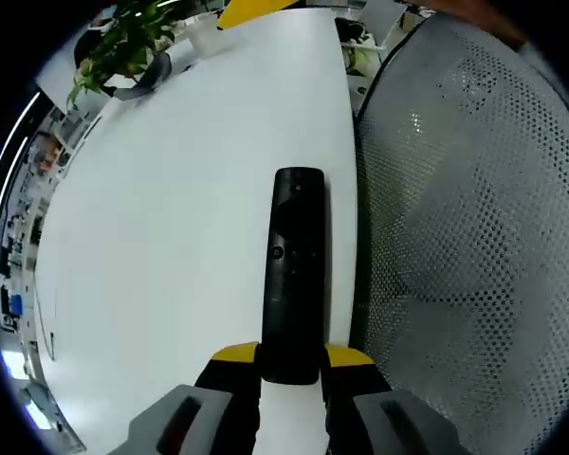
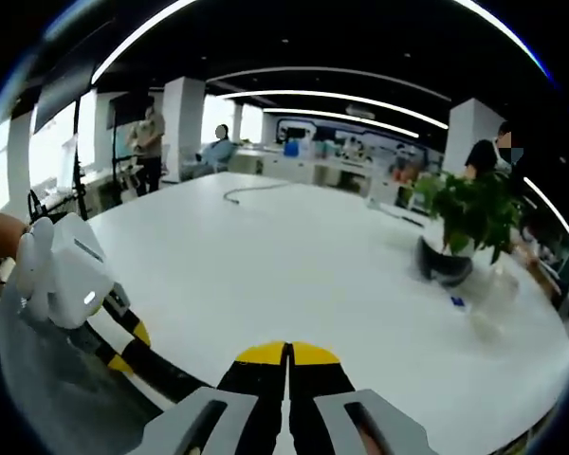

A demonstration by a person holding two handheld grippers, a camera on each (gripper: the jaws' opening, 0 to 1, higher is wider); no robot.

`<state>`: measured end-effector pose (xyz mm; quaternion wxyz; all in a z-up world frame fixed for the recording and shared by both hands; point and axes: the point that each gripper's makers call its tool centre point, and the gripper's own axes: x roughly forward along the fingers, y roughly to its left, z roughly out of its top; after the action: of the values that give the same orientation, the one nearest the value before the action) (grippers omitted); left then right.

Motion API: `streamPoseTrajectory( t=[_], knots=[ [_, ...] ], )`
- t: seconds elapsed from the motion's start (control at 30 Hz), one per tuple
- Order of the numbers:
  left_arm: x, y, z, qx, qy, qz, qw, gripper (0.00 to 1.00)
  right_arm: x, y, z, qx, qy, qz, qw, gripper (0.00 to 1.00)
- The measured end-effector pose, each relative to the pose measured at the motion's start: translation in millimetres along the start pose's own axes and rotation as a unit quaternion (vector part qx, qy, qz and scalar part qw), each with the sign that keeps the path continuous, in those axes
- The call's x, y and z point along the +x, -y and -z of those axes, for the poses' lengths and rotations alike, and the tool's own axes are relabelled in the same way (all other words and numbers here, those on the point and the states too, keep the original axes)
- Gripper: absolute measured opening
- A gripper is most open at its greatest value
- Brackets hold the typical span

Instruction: Press the specified remote control buttons in sequence, fully releasing each button before pressing the next.

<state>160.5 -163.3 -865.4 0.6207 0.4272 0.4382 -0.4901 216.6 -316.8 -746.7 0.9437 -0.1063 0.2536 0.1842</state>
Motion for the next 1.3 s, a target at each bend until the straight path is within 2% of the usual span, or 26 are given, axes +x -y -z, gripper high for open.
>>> streamPoseTrajectory(
  t=[0.1, 0.2, 0.3, 0.33, 0.4, 0.53, 0.57, 0.63, 0.67, 0.7, 0.8, 0.83, 0.87, 0.9, 0.97, 1.0, 1.03, 1.07, 1.17, 1.23, 1.3],
  knots=[
    [-0.1, -1.0, 1.1, -0.029, 0.012, 0.002, 0.9995, 0.23, 1.6, -4.6, 2.6, -0.002, -0.01, -0.011, 0.9999, 0.0],
    [-1.2, -0.3, 1.5, -0.021, 0.033, 0.003, 0.9992, 0.24, 3.5, -7.6, 3.9, 0.0, -0.017, -0.022, 0.9996, 0.0],
    [-1.9, -0.3, 1.4, -0.018, 0.055, 0.003, 0.9983, 0.24, 5.8, -14.0, 5.9, 0.016, -0.03, -0.047, 0.9983, 0.0],
    [-2.5, -0.4, 1.2, -0.018, 0.071, 0.004, 0.9973, 0.24, 6.6, -16.4, 5.3, 0.024, -0.033, -0.057, 0.9975, 0.0],
    [-3.0, -1.2, 2.0, -0.032, 0.093, 0.005, 0.9951, 0.24, 7.7, -22.9, 3.8, 0.027, -0.037, -0.081, 0.9956, 0.0],
    [-3.9, -2.2, 3.0, -0.057, 0.119, 0.004, 0.9913, 0.24, 14.2, -36.3, -0.2, 0.036, -0.061, -0.124, 0.9897, 0.0],
    [-4.0, -2.6, 3.7, -0.059, 0.124, 0.003, 0.9906, 0.24, 16.3, -41.0, 1.3, 0.036, -0.074, -0.138, 0.987, 0.0],
    [-4.5, -2.6, 4.0, -0.066, 0.138, 0.003, 0.9882, 0.24, 23.2, -53.9, 13.3, 0.045, -0.131, -0.175, 0.9747, 0.0],
    [-4.5, -2.5, 4.0, -0.07, 0.143, 0.002, 0.9872, 0.24, 24.4, -55.9, 18.3, 0.057, -0.156, -0.178, 0.97, 0.0],
    [-4.5, -2.4, 3.8, -0.071, 0.145, 0.002, 0.9869, 0.24, 27.7, -56.9, 21.0, 0.074, -0.167, -0.176, 0.9674, 0.0],
    [-5.0, -2.4, 3.5, -0.076, 0.162, -0.003, 0.9838, 0.24, 34.5, -70.0, 24.2, 0.131, -0.176, -0.22, 0.9506, 0.0],
    [-5.2, -3.0, 0.7, -0.082, 0.18, -0.006, 0.9802, 0.24, 35.4, -71.0, 26.5, 0.142, -0.185, -0.224, 0.9464, 0.0],
    [-5.3, -2.2, -1.3, -0.093, 0.193, -0.004, 0.9768, 0.24, 38.2, -70.8, 31.4, 0.155, -0.201, -0.223, 0.9413, 0.0],
    [-5.6, -0.9, -2.8, -0.11, 0.209, -0.005, 0.9716, 0.24, 41.4, -70.0, 33.6, 0.161, -0.205, -0.221, 0.9398, 0.0],
    [-6.0, -0.6, -3.8, -0.114, 0.23, -0.016, 0.9664, 0.24, 45.9, -68.0, 35.0, 0.172, -0.197, -0.219, 0.9401, 0.0],
    [-5.5, 0.9, -3.4, -0.114, 0.234, -0.018, 0.9653, 0.24, 48.1, -69.1, 35.8, 0.194, -0.191, -0.224, 0.9358, 0.0],
    [-5.6, 1.3, -3.1, -0.109, 0.235, -0.02, 0.9657, 0.24, 48.8, -69.3, 37.5, 0.213, -0.191, -0.228, 0.9306, 0.0],
    [-5.7, 2.0, -4.2, -0.106, 0.232, -0.019, 0.9667, 0.24, 48.5, -67.8, 41.5, 0.235, -0.208, -0.227, 0.9219, 0.0],
    [-5.2, 1.4, -5.0, -0.113, 0.232, -0.018, 0.9659, 0.24, 50.0, -58.9, 55.3, 0.254, -0.233, -0.207, 0.9158, 0.0],
    [-5.3, 1.7, -5.6, -0.115, 0.238, -0.019, 0.9642, 0.24, 45.8, -58.5, 68.4, 0.279, -0.275, -0.201, 0.8978, 0.0],
    [-5.6, 1.9, -6.2, -0.109, 0.239, -0.019, 0.9647, 0.24, 45.6, -58.0, 73.1, 0.285, -0.28, -0.195, 0.8955, 0.0]
  ],
)
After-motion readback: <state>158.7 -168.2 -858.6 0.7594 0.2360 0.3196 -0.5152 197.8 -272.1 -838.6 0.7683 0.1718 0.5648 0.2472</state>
